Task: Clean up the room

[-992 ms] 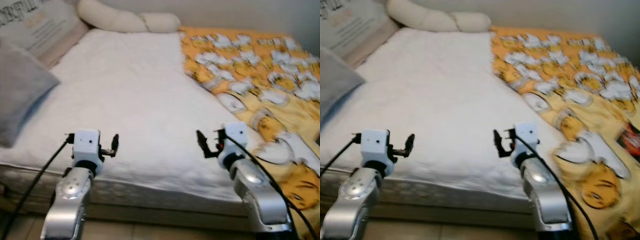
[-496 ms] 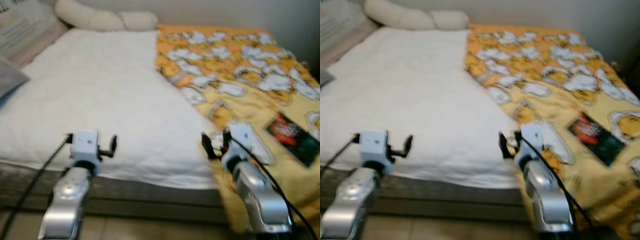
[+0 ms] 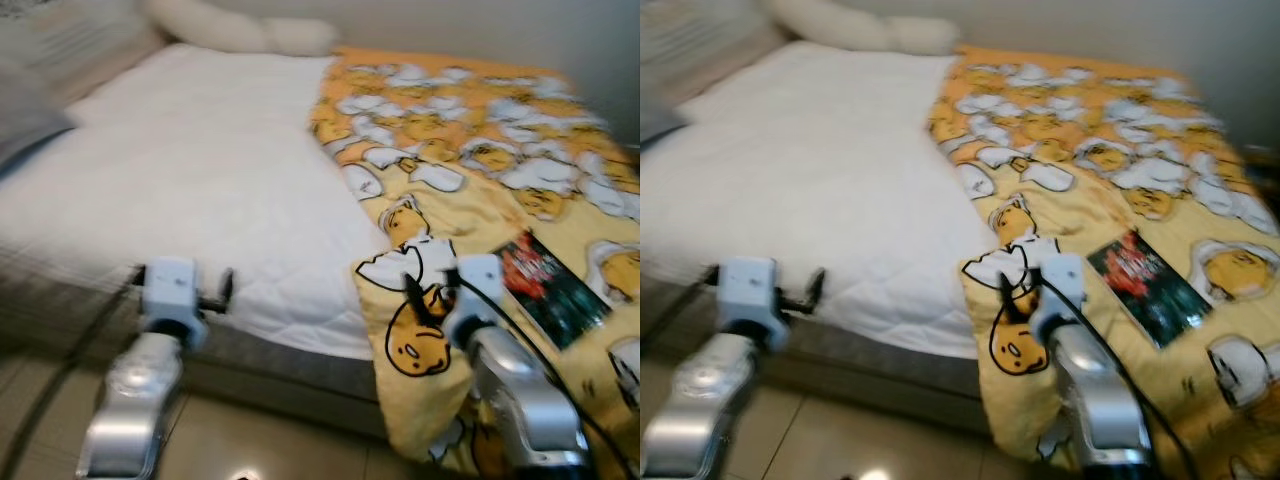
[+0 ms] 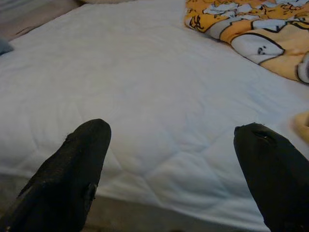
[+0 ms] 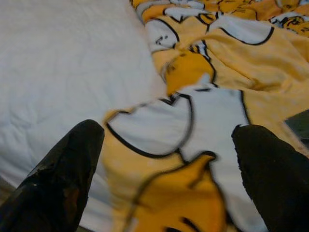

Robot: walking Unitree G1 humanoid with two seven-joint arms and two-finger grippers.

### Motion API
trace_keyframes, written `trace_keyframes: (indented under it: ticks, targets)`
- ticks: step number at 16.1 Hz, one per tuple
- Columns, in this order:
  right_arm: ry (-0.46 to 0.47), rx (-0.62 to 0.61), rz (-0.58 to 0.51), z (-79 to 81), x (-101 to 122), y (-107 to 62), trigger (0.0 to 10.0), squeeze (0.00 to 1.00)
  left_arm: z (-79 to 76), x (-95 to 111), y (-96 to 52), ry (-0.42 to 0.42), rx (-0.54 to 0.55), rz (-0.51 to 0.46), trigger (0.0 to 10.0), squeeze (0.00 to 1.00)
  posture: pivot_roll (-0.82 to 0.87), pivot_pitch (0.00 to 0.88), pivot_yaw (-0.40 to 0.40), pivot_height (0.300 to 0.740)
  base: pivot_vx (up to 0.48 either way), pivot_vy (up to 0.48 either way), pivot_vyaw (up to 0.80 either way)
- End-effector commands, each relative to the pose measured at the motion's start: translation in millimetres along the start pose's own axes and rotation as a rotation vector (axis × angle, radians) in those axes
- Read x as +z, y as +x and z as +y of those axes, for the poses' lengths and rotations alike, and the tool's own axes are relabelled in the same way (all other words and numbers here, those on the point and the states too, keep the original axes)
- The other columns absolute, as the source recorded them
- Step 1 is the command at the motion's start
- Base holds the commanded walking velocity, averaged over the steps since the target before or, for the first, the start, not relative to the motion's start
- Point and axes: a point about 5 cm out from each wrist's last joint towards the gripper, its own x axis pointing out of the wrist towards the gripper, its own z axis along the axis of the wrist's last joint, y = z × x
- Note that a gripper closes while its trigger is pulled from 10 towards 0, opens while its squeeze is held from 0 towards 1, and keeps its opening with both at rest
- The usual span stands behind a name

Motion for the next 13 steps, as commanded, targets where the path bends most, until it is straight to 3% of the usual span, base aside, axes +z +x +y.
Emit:
trace_keyframes:
  ticks: [1,4,13]
  targets:
    - [0.002,0.011,-0.016,2.3,4.3,0.9,10.0,0.00,5.3,2.3,0.5,0.016,0.015,-0.006,10.0,1.00,-0.11,0.000,0.008,0.740,0.000,-0.480,0.80]
    - [-0.008,0.016,-0.011,1.5,4.1,-0.6,10.0,0.00,4.9,0.7,0.2,0.014,0.014,-0.001,10.0,1.00,-0.11,0.000,-0.001,0.740,0.000,-0.480,0.80]
    - [0.013,0.013,0.024,1.9,-3.8,-4.5,10.0,0.00,4.0,-0.5,-2.1,0.038,-0.003,0.002,10.0,1.00,-0.11,0.000,-0.010,0.740,0.000,-0.480,0.00]
